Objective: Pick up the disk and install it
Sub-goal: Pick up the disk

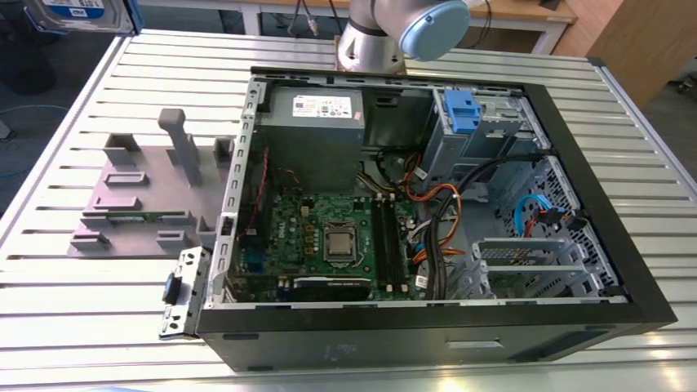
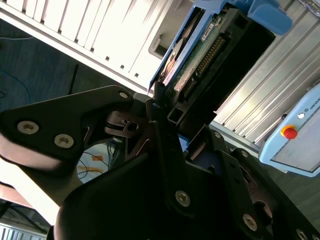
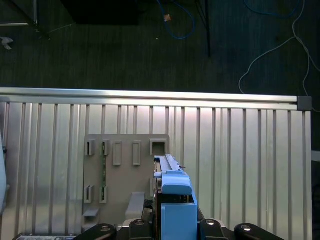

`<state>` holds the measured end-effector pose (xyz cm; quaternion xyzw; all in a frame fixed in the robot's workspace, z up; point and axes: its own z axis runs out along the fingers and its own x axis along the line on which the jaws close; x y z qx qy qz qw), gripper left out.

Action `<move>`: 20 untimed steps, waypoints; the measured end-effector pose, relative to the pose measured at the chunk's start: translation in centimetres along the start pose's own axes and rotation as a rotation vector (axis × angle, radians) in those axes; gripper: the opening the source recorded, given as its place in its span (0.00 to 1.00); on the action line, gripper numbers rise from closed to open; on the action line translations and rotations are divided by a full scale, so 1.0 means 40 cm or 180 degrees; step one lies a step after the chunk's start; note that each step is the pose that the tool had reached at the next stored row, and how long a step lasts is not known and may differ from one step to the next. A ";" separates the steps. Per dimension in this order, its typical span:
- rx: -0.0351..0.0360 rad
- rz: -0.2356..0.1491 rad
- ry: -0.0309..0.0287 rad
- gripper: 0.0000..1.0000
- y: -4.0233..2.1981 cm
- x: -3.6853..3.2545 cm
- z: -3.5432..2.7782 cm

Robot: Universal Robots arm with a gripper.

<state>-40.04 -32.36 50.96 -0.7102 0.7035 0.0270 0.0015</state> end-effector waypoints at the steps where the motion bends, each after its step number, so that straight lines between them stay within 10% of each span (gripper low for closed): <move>1: 0.0000 0.0000 0.0000 0.37 0.000 0.000 -0.001; 20: 0.0000 0.0000 0.0000 0.37 0.000 -0.001 -0.016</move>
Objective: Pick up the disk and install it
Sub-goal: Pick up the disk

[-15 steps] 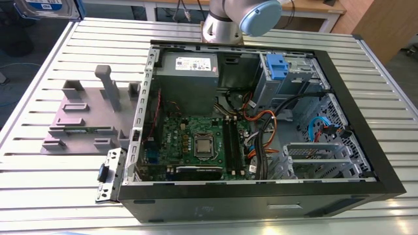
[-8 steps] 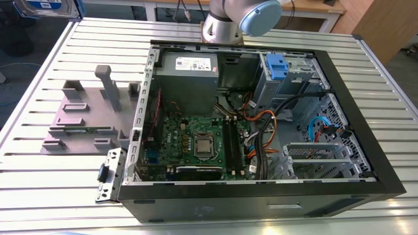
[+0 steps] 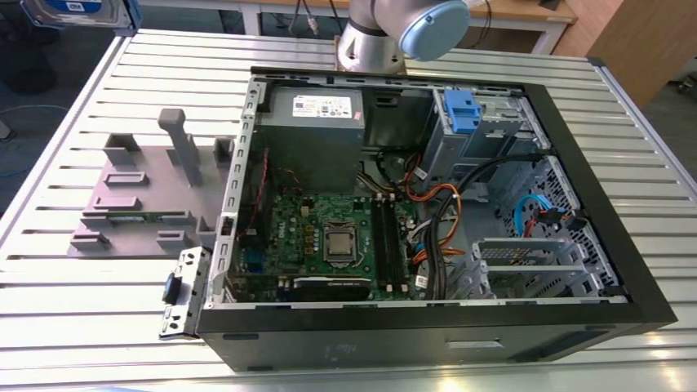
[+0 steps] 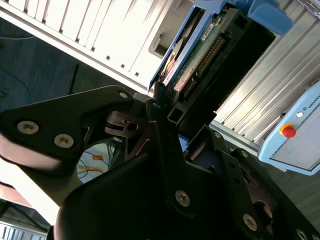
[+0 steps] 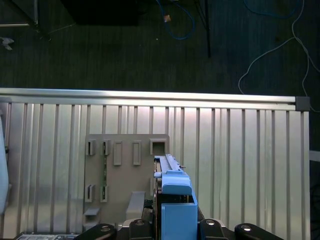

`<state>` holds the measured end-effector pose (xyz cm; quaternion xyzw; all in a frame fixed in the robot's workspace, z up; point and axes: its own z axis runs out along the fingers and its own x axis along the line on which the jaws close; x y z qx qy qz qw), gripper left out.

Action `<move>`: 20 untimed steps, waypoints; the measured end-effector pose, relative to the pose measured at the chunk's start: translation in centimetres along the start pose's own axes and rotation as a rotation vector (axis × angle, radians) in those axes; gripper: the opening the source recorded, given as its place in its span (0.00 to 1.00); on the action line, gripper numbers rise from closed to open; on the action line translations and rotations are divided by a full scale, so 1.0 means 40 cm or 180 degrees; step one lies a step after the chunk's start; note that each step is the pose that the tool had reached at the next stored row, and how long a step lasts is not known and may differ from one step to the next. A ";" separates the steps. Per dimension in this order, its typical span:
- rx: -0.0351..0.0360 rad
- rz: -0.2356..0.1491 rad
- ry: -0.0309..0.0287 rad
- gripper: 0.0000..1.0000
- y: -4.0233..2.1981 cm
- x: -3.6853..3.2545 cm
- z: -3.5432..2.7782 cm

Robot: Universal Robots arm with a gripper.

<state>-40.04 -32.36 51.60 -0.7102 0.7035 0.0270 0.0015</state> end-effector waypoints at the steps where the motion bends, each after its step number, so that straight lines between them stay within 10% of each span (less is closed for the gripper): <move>1: 0.0000 0.0000 0.0000 0.37 0.000 0.000 -0.001; 20: 0.0000 0.0000 0.0000 0.37 0.000 -0.001 -0.016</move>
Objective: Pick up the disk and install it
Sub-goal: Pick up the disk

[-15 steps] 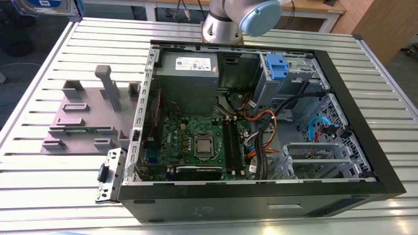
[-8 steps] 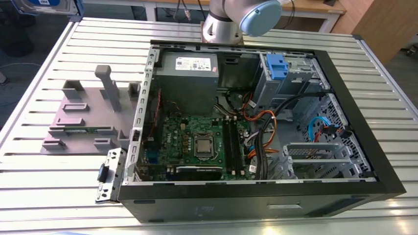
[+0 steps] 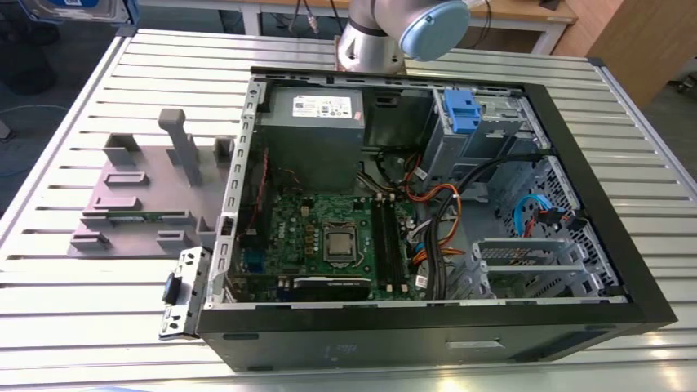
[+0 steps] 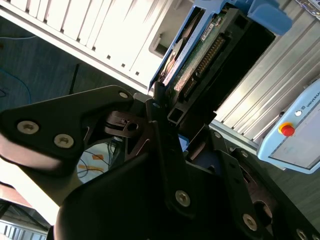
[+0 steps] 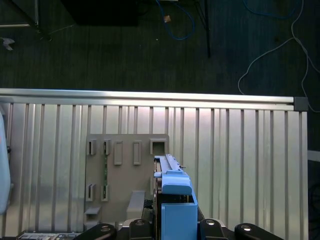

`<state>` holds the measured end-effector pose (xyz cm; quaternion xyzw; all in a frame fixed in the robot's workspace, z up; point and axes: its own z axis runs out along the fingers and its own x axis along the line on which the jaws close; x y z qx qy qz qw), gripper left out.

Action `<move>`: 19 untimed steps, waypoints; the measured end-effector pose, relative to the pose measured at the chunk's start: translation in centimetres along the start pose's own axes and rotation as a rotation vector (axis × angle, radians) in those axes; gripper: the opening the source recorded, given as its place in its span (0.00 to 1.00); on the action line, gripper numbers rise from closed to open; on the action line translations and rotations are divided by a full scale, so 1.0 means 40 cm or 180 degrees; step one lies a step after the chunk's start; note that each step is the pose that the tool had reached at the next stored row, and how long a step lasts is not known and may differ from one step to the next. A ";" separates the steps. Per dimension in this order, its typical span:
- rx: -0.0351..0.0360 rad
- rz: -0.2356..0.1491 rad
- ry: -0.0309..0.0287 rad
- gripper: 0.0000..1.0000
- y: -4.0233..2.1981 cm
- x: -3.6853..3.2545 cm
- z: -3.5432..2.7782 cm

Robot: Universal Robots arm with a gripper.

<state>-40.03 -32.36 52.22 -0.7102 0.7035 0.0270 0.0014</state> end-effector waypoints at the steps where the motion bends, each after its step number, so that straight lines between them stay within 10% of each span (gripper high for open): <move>1: 0.0000 0.0000 0.0000 0.37 0.000 0.000 -0.001; 19: 0.0000 0.0000 0.0000 0.37 0.000 -0.001 -0.013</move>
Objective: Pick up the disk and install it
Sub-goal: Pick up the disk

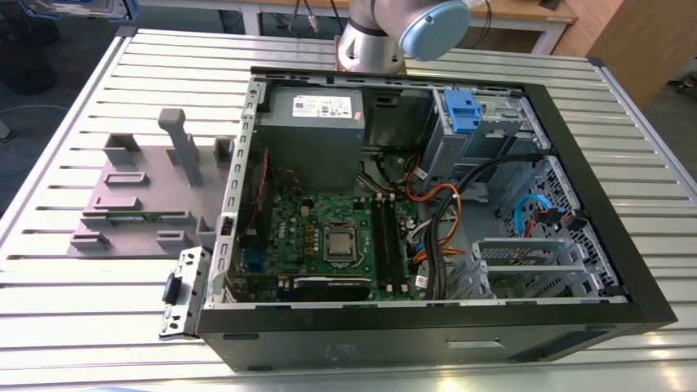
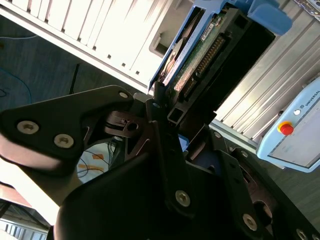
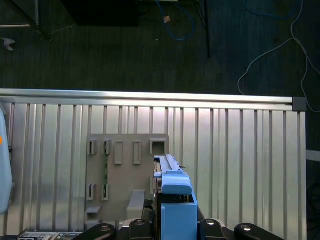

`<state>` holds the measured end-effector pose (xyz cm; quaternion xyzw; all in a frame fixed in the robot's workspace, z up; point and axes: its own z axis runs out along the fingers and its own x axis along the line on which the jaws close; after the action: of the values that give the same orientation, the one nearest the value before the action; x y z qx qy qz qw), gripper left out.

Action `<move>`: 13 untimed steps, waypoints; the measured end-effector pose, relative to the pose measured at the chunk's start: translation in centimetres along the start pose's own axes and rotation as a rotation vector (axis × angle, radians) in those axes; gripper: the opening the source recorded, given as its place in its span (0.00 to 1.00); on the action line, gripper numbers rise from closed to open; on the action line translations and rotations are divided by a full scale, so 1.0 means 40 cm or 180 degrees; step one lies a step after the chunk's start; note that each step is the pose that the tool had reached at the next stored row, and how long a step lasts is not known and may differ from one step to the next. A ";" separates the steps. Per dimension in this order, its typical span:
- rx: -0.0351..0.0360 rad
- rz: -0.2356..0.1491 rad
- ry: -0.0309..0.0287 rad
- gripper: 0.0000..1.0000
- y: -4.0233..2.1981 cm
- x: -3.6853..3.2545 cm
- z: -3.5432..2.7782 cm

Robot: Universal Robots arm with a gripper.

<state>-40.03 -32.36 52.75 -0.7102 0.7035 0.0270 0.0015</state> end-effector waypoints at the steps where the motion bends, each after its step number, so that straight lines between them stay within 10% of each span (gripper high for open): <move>1: 0.0000 0.0000 0.0000 0.37 0.000 0.000 0.000; 13: 0.0000 0.0000 0.0000 0.37 0.000 0.000 -0.007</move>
<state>-40.02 -32.36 53.02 -0.7102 0.7035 0.0270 0.0015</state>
